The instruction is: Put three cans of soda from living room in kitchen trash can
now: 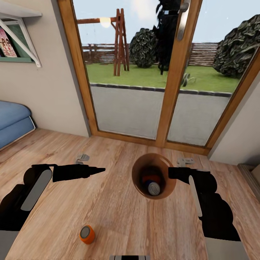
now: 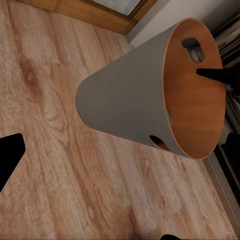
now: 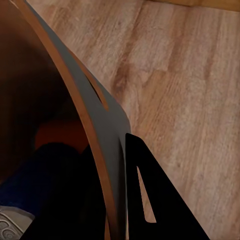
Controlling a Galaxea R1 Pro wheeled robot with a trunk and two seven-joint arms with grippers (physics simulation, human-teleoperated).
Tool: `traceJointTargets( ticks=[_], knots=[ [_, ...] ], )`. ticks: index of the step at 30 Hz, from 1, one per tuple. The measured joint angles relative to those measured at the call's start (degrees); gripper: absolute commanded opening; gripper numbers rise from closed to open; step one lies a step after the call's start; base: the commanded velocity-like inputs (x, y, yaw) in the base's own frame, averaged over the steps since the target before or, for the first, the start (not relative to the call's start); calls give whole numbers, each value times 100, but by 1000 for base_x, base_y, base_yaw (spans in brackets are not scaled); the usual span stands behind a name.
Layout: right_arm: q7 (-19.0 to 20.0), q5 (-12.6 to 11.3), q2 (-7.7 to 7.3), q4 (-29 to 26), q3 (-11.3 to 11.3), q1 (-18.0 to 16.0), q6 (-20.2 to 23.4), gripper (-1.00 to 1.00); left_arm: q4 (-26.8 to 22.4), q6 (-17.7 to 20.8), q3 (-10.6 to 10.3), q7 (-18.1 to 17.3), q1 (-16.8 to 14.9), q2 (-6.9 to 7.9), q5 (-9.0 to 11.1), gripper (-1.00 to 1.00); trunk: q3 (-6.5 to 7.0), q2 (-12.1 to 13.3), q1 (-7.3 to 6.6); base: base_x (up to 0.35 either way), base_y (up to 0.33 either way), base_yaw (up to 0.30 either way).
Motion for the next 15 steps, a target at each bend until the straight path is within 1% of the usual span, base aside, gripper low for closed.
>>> traceJointTargets(
  ticks=[6,8,11,12,14,15],
  knots=[
    [-2,22,-17,0,-3,0,-2,-100,16,4,0,9,1,0,10,100,-56,0,0,0,0,0],
    [0,7,-19,0,-5,0,-1,-100,147,-38,-1,7,1,0,5,100,-74,0,0,0,0,0],
    [0,1,-19,0,-6,0,0,-100,560,-448,-30,-23,3,5,7,100,-101,0,0,0,0,0],
    [0,1,-21,0,-10,0,0,-100,757,-673,-73,-43,4,7,2,100,-110,0,0,0,0,0],
    [-1,10,-25,0,-14,0,-1,-100,1190,-1108,-262,-101,2,8,4,100,-127,0,0,0,0,0],
    [-2,17,-26,0,-15,0,-1,-100,1295,-1206,-333,-120,1,8,10,100,-136,0,0,0,0,0]
  ],
)
